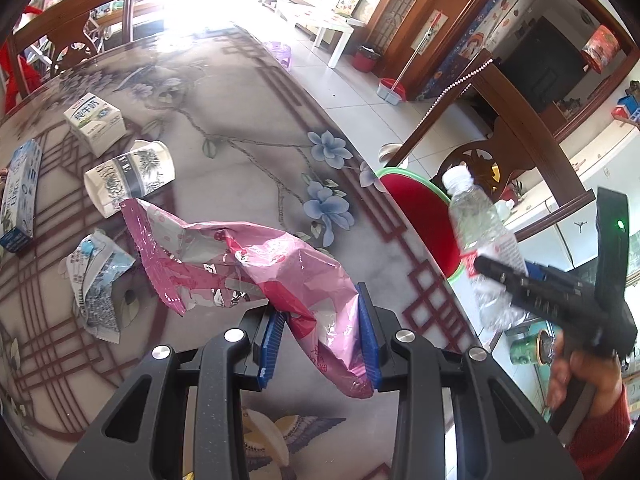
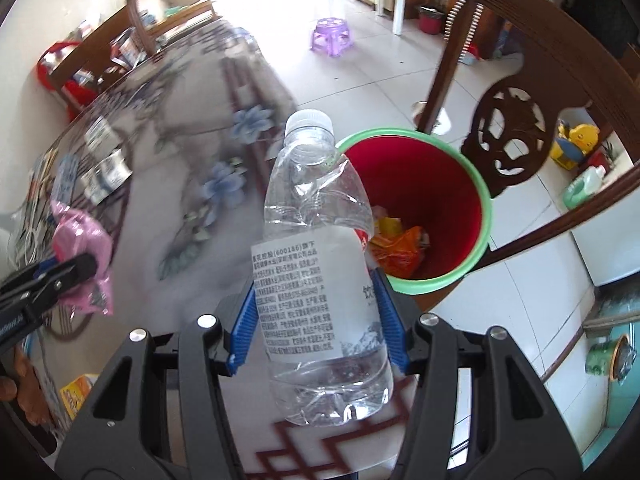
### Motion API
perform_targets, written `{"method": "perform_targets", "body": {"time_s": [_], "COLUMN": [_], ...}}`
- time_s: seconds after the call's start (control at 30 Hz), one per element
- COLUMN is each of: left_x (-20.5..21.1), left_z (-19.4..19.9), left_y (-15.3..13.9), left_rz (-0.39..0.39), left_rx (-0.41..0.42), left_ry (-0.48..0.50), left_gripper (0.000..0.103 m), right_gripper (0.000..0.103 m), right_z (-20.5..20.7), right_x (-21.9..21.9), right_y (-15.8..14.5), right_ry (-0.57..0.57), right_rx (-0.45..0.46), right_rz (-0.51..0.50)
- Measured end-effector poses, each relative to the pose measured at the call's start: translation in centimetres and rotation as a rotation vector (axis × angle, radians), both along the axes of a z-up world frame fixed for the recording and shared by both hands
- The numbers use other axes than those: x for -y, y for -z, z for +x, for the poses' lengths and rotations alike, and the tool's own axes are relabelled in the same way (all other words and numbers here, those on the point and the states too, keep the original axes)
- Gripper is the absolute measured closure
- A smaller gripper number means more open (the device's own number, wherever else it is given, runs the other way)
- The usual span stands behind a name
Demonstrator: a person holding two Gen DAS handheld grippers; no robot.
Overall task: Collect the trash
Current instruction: 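Carry the water bottle to the red bucket and open the right gripper while the left carries the pink bag, then lower the pink snack bag over the bucket and open the left gripper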
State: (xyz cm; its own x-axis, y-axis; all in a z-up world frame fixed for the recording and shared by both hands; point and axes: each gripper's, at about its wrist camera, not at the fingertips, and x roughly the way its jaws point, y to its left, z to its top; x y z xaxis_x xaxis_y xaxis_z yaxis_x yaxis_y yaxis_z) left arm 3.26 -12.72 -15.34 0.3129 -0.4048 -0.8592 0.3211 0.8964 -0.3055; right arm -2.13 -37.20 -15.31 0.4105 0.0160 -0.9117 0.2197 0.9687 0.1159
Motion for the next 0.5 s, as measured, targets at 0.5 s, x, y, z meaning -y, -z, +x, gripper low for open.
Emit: {"method": "perform_targets", "body": {"time_s": [0.5], "left_x": [7.8], "left_z": [3.0], "left_y": [0.7], "left_rz": [-0.023], "left_rx": [0.010], "left_ry": [0.160], "left_gripper": [0.071], "right_gripper": [0.034], "right_z": [1.8], "right_x": [7.0], "right_y": [0.8], "right_ry": [0.182], "right_rx": [0.045], "right_rz": [-0.041]}}
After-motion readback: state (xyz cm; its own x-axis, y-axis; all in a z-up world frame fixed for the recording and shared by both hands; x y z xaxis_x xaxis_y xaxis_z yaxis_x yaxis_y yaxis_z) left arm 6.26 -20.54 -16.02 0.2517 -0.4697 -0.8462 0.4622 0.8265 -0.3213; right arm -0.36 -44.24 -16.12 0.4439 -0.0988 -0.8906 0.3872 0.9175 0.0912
